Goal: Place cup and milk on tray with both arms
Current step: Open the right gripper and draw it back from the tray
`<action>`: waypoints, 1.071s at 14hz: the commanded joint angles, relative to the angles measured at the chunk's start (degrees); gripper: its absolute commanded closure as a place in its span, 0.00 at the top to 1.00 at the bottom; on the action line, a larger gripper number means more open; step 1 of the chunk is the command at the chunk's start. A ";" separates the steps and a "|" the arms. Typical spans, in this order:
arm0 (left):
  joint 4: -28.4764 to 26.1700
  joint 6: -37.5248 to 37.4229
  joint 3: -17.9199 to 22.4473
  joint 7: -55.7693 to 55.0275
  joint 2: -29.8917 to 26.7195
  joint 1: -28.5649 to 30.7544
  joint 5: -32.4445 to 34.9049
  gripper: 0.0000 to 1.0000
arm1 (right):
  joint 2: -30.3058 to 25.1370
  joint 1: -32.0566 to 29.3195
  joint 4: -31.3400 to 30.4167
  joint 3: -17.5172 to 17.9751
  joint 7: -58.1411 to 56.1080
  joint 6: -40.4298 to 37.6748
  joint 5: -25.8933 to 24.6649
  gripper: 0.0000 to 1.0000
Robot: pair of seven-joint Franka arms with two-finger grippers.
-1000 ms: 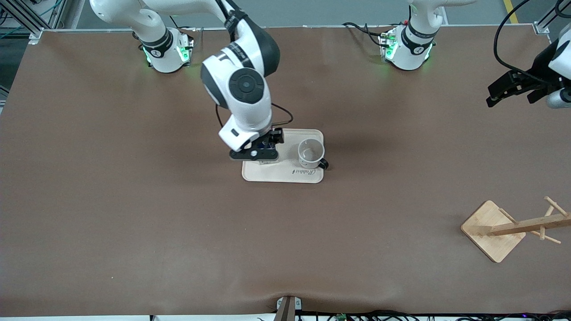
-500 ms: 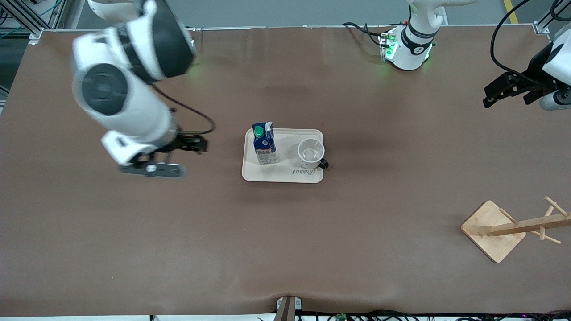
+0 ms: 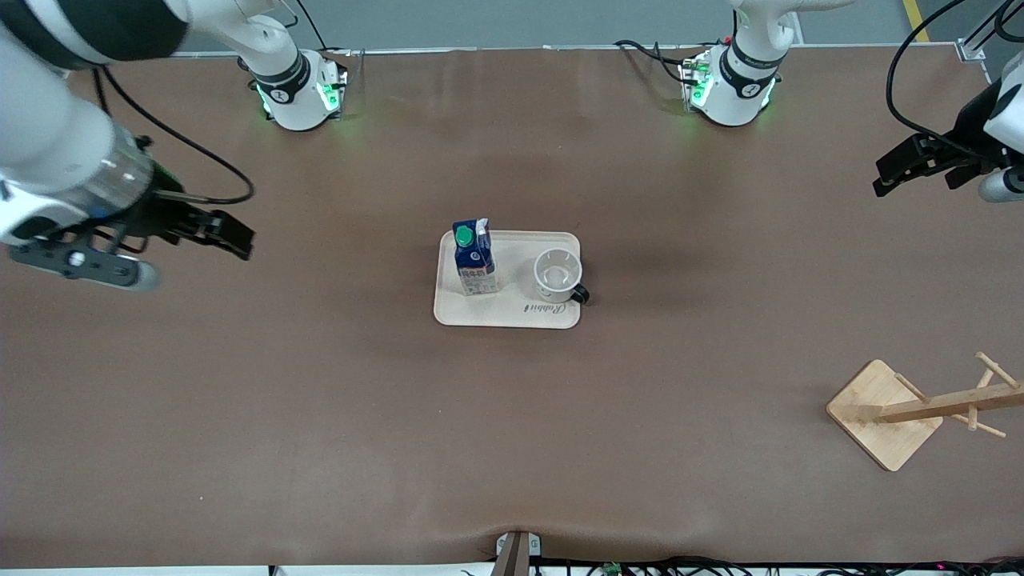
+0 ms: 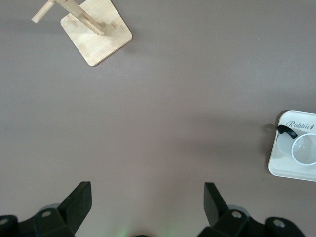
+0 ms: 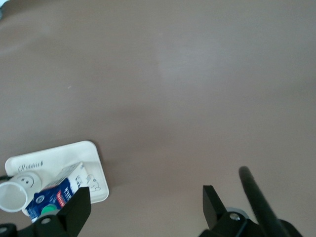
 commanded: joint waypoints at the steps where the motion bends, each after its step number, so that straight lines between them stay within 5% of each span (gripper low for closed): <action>1: -0.17 0.34 -0.10 0.69 -0.59 0.32 -0.13 1.00 | -0.73 -5.38 -0.66 0.16 0.03 0.21 1.81 1.00; 5: 0.19 0.34 0.08 0.87 -0.59 0.85 -0.30 1.00 | -3.80 -9.66 -3.36 -0.63 -1.89 -0.23 1.37 1.00; 8: 0.10 0.43 -0.01 0.78 -0.15 0.67 -0.22 1.00 | -6.61 -15.12 -8.99 -0.72 -18.30 0.20 1.64 1.00; 11: 0.10 0.25 -0.36 0.87 -0.50 0.67 -0.22 1.00 | -10.29 -14.62 -13.03 -0.37 -20.36 0.29 -1.68 1.00; 15: 0.36 -0.01 -0.53 0.95 -0.59 0.50 -0.39 1.00 | -24.42 -11.19 -27.95 0.07 -21.68 3.98 -6.53 1.00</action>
